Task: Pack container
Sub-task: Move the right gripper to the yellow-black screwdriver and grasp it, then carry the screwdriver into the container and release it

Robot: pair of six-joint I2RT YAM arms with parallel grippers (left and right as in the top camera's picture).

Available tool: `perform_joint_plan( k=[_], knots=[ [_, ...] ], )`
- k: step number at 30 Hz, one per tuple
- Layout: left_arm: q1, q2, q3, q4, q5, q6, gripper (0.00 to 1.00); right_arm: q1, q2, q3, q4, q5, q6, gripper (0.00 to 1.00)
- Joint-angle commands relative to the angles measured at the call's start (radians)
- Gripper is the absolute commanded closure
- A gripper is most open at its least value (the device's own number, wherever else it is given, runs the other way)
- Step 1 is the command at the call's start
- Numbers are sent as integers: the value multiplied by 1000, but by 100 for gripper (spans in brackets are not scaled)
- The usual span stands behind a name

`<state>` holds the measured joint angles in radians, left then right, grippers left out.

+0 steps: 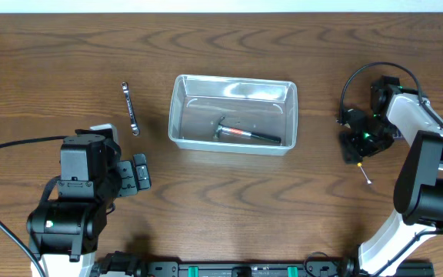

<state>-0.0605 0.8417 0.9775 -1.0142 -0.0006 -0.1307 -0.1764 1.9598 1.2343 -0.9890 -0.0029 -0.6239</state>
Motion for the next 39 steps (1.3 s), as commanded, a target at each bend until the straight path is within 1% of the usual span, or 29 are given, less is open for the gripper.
perform_joint_plan(
  k=[1,3,5,8,14,18,24,27,30,35,39],
  knots=[
    [5,-1,20,-3,-11,6,2,-7,42,-12,2,-39,-5,55],
    [5,-1,20,-3,-11,6,2,-7,42,-12,2,-39,-5,62],
    [5,-1,20,-3,-11,6,2,-7,42,-12,2,-39,-1,66],
    [5,-1,20,-3,-11,6,2,-7,42,-12,2,-40,-1,76],
    [5,-1,20,-3,-11,6,2,-7,42,-12,2,-54,-2,85],
    [5,-1,20,-3,-11,6,2,-5,42,-12,2,-55,-1,99],
    [5,-1,20,-2,-11,6,2,-5,42,-11,4,-58,11,99],
    [5,-1,20,-2,-11,6,2,0,42,-5,25,-58,77,99],
    [5,-1,20,-2,-11,6,2,19,41,38,9,-58,150,99],
    [5,-1,20,-2,-11,6,2,62,41,231,-119,-58,219,99],
    [5,-1,20,-2,-11,6,2,117,41,457,-248,-80,228,99]
  ],
)
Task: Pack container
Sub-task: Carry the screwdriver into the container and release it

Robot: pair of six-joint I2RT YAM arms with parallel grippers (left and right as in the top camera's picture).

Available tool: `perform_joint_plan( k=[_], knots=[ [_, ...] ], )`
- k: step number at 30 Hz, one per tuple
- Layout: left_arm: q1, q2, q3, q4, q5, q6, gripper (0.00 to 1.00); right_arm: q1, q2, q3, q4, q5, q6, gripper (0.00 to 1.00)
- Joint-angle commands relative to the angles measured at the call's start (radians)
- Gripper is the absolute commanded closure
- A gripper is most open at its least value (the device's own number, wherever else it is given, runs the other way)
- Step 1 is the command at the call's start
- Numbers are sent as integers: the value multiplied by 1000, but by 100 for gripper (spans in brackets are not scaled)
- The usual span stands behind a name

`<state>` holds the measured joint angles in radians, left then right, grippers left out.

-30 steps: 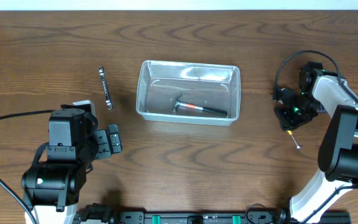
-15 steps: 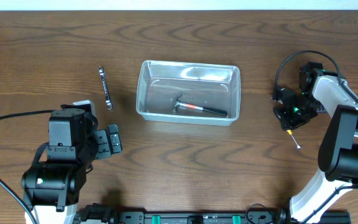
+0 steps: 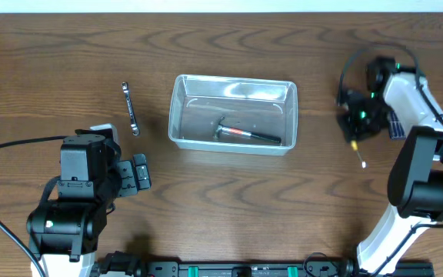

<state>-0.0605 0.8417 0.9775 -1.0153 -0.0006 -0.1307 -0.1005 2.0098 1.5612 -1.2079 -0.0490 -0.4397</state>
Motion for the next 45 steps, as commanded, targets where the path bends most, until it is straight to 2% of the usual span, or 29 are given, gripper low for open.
perform_joint_plan(
  k=[1,8,12,15,19,25,28,33,41,45],
  knots=[
    [5,-1,20,-1,-11,6,2,61,-9,196,-61,-41,44,99],
    [5,-1,20,-1,-12,6,1,273,-9,571,-153,-84,18,99],
    [5,-1,20,-2,-27,3,2,438,-6,594,-133,-84,-87,99],
    [14,-2,21,2,-133,-44,2,579,29,588,-129,-77,-174,99],
    [91,-3,46,-1,-144,-47,2,668,93,588,-76,-43,-194,99],
    [266,-3,130,-28,-139,-40,2,682,200,588,-42,-46,-193,99],
    [346,1,168,-34,-77,10,2,669,241,588,-41,-46,-193,99],
    [461,47,206,-31,19,26,2,662,288,588,-39,-47,-196,99],
    [553,272,321,-53,137,27,2,661,341,588,-18,-59,-209,99],
    [553,330,335,-25,144,88,2,653,347,588,-10,-65,-209,97]
  ],
)
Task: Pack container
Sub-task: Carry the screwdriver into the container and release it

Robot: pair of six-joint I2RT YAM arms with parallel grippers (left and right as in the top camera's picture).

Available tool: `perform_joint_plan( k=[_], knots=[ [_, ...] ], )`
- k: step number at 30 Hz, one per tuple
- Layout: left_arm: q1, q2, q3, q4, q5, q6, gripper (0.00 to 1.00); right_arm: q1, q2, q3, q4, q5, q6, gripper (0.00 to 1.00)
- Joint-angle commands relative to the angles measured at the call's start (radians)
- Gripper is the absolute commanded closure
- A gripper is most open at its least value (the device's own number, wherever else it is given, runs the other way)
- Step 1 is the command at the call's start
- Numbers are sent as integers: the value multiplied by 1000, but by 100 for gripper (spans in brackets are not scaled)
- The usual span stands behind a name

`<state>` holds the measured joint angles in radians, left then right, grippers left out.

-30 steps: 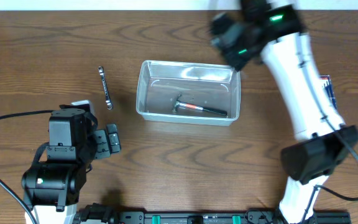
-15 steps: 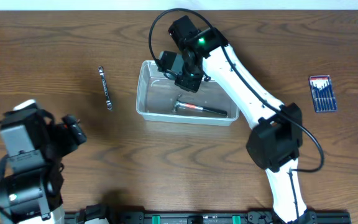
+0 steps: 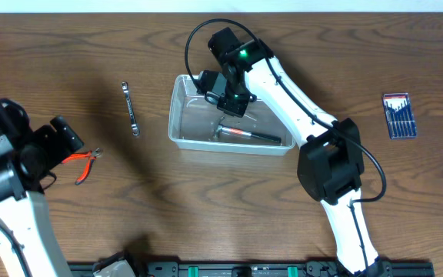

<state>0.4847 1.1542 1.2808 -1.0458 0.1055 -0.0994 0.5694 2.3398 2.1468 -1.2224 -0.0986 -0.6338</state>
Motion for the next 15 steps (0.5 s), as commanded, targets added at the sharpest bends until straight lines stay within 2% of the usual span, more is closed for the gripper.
perform_joint_plan(
  k=[1,15],
  knots=[
    [8,22,32,12,39,63,2,-19,17,2,4,-15,-16,96],
    [0,26,32,42,68,97,2,-71,67,-5,15,-42,-37,99]
  ],
)
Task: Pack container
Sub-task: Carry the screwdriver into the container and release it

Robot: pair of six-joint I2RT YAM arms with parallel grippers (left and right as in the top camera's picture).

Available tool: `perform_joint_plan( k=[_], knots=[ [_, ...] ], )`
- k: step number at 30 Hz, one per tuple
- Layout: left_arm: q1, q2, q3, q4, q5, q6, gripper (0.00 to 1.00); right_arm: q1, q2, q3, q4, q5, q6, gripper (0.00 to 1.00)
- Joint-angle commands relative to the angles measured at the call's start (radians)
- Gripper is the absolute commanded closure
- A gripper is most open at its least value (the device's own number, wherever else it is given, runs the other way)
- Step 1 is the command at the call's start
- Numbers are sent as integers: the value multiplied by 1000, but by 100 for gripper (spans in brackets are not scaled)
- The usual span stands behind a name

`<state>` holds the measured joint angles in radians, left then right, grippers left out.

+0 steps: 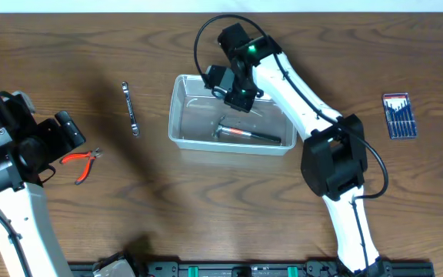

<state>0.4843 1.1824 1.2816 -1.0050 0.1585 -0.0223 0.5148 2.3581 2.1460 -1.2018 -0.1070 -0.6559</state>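
The metal container (198, 115) stands mid-table with a red-and-black handled tool (246, 135) lying in it. My right gripper (235, 91) hangs over the container's far side; its jaws and anything between them are hidden from above. Red-handled pliers (84, 163) lie on the table at the left. My left gripper (66, 132) is just up and to the left of them, apart from them, seemingly open and empty. A steel wrench (131, 108) lies left of the container.
A blue pack of small screwdrivers (400, 115) lies at the far right. The right arm stretches from the front edge across the container's right half. The left arm rises along the left edge.
My right gripper has shifted slightly up and to the right over the container. The left gripper has edged a little to the right, near the pliers. Pliers and wrench lie as before.
My right gripper held a small screwdriver at the far right of the table, the left arm folded at the front left. Then the right gripper was over the container and the left arm had lifted, uncovering the pliers. Now both stay there.
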Motion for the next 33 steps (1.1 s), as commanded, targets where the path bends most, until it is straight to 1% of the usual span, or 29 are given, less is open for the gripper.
perform_joint_plan(
  k=[1,4,6,11,15,17,19,22,26,28,30,31,32,33],
  knots=[
    [1,-2,31,0,14,19,2,-18,56,-4,-7,-38,-14,99],
    [1,-3,31,0,14,19,2,-19,81,-4,-8,-40,-15,99],
    [1,-3,31,1,14,19,2,-18,90,-4,-6,-40,-15,93],
    [1,-3,31,0,15,19,2,-17,98,-4,-8,-40,-14,64],
    [1,-8,31,1,15,19,2,-19,98,-4,-14,-40,-10,52],
    [1,-10,31,1,16,19,2,-19,93,-4,-18,-40,-10,51],
    [1,-10,31,1,18,19,2,-19,77,2,-25,-40,-5,46],
    [1,-10,31,0,18,19,2,-19,12,29,-47,-14,9,44],
    [1,-10,31,0,18,19,2,-39,-139,81,-72,75,21,41],
    [1,-11,31,-1,22,19,2,-77,-232,96,-59,120,61,39],
    [1,-16,31,-1,39,19,2,-147,-310,98,-33,147,149,26],
    [1,-19,31,-1,43,19,2,-197,-346,98,-28,149,196,12],
    [1,-23,31,-1,44,19,2,-253,-371,98,-30,148,241,1],
    [1,-27,31,0,44,19,2,-307,-390,98,-38,148,282,1]
  ],
)
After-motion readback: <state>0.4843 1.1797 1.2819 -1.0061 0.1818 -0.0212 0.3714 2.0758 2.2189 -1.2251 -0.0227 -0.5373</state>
